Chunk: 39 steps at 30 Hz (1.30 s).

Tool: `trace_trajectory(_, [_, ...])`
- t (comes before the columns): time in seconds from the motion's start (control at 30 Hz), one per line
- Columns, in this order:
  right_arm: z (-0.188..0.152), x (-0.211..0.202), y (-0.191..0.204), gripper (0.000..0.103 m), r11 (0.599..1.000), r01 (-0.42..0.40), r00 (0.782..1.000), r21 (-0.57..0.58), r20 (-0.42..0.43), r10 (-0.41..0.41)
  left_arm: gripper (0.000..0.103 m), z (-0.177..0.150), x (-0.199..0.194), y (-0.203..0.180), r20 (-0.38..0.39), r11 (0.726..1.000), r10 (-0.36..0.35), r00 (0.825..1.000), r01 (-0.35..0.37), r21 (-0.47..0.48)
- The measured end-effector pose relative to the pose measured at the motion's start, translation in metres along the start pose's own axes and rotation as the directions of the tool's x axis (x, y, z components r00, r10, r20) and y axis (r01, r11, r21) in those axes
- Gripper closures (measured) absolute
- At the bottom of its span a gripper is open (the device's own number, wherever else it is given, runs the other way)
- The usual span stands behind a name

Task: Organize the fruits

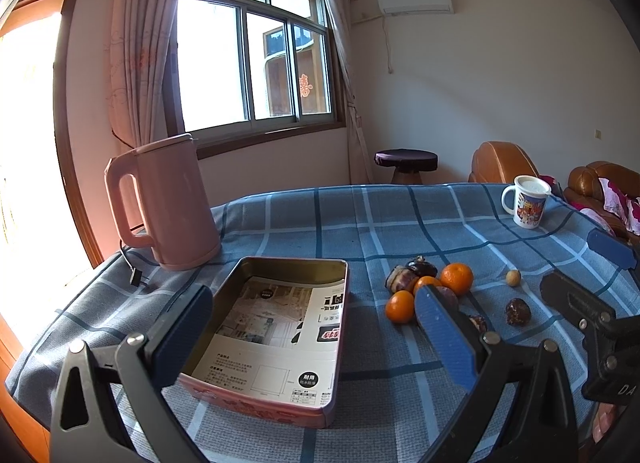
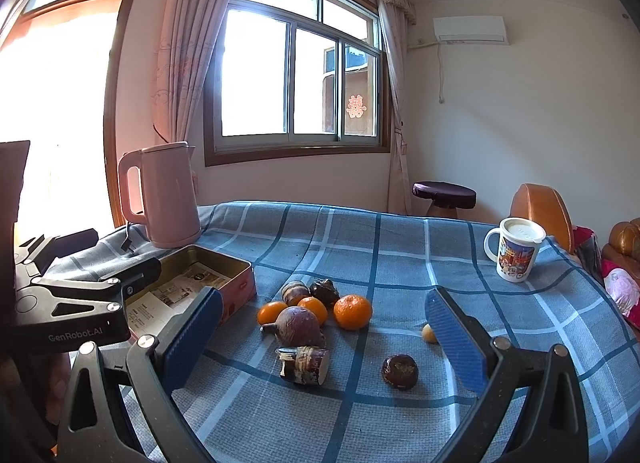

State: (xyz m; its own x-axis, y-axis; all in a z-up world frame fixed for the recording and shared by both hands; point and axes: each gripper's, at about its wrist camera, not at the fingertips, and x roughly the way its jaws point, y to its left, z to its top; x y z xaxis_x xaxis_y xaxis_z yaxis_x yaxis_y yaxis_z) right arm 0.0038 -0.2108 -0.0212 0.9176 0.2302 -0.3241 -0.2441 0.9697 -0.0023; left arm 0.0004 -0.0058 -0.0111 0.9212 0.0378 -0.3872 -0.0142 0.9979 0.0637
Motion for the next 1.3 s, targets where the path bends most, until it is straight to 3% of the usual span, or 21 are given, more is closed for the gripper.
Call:
trace_trajectory(0.63, [-0.011, 0.005, -0.017, 0.001, 0.999, 0.014, 1.0, 0.031, -0.022, -0.014, 0.0, -0.006, 0.01, -0.024, -0.04, 0.999, -0.012, 0.999, 0.014, 0.042])
trace_trajectory(0.83, [-0.02, 0.01, -0.03, 0.001, 0.998, 0.058, 0.997, 0.026, -0.044, -0.057, 0.0, -0.012, 0.026, -0.034, -0.093, 0.998, -0.041, 0.995, 0.044, 0.034])
trace_trajectory(1.03, [-0.035, 0.017, -0.074, 0.001, 0.978, 0.19, 0.979, 0.083, -0.088, -0.183, 0.0, -0.024, 0.045, -0.062, -0.165, 0.991, -0.115, 0.979, 0.125, 0.05])
trace_trajectory(1.3, [-0.054, 0.03, -0.128, 0.005, 0.942, 0.287, 0.946, 0.172, -0.208, -0.25, 0.005, -0.031, 0.07, -0.102, -0.266, 0.971, -0.213, 0.94, 0.233, 0.046])
